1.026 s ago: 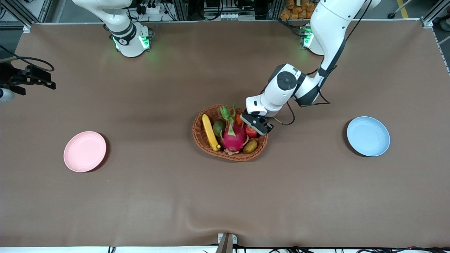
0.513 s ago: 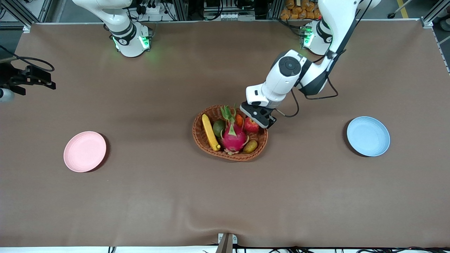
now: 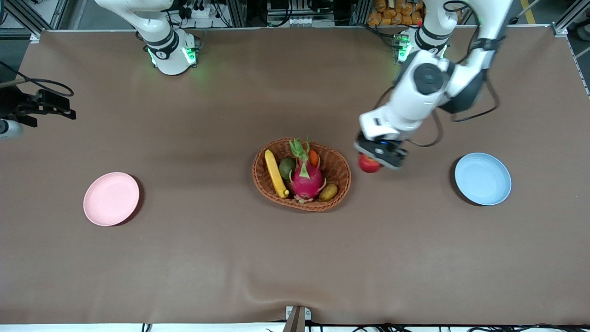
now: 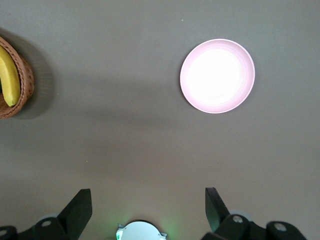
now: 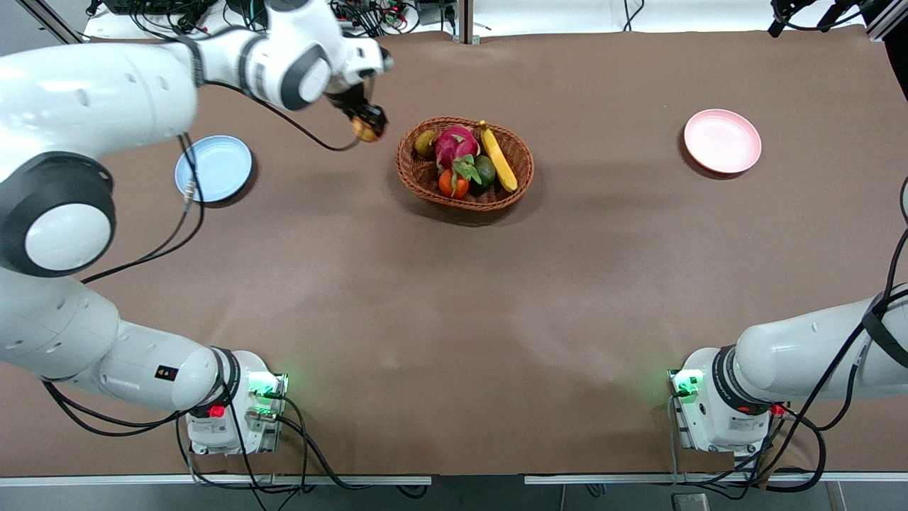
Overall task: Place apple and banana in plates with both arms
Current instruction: 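Carry the apple with the left gripper toward the blue plate, then lower the apple onto the blue plate while the right gripper reaches the banana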
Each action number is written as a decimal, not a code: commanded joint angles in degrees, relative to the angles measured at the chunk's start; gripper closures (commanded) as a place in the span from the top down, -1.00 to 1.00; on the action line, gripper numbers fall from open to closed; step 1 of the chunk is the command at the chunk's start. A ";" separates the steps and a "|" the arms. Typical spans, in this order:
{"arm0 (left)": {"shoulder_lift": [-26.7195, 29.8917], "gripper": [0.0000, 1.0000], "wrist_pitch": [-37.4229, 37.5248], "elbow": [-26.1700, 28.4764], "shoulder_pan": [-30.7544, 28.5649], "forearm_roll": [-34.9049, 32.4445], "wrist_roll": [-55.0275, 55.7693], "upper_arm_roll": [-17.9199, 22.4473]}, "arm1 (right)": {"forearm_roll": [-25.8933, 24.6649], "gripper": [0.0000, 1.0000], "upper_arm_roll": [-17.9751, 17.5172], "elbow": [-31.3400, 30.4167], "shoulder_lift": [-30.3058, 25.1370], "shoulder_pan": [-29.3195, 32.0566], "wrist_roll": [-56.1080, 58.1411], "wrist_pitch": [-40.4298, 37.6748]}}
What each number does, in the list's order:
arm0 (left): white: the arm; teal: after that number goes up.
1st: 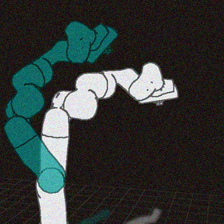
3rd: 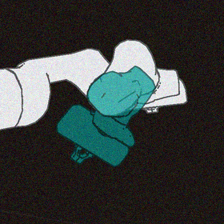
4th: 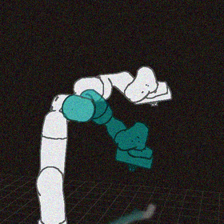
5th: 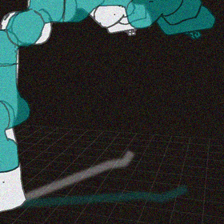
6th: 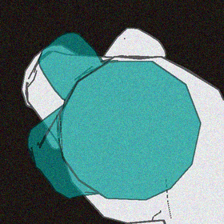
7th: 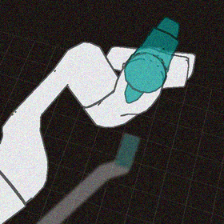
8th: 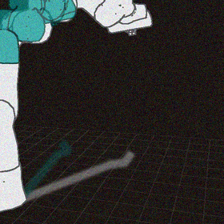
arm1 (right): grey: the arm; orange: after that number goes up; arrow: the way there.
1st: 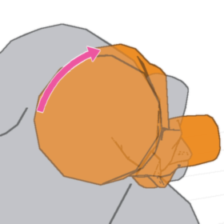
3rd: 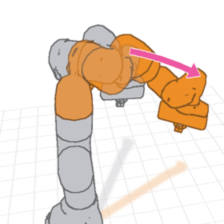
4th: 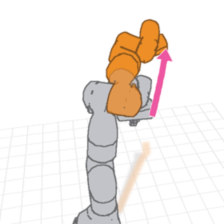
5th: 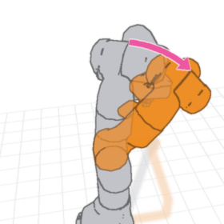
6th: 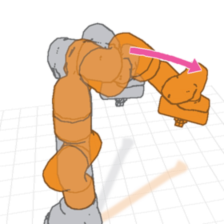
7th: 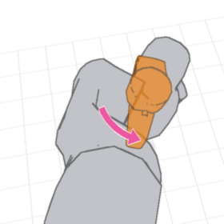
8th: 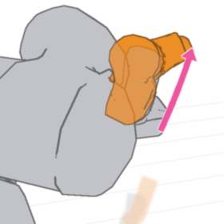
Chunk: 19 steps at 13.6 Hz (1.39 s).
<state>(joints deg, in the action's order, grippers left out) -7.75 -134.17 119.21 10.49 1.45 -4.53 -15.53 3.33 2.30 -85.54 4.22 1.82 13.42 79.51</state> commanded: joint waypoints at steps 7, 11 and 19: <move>1.25 -0.65 5.50 1.55 -19.09 1.18 0.84 -0.55 | 4.31 1.00 0.08 1.25 9.03 -0.15 -0.50 0.47; 0.10 -0.64 5.94 3.31 -24.46 1.18 -2.05 -0.47 | 10.88 1.00 0.08 0.81 13.34 -1.12 0.21 5.66; -6.22 -0.56 5.42 3.58 -36.76 1.18 -11.73 -0.55 | 20.30 1.00 -0.10 1.25 23.89 -18.23 0.02 23.02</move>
<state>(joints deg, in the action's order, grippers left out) -12.53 -128.86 123.14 -24.58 1.77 -15.03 -15.30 22.28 1.63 -85.69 25.10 -12.36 13.12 97.81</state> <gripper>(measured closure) 0.264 0.000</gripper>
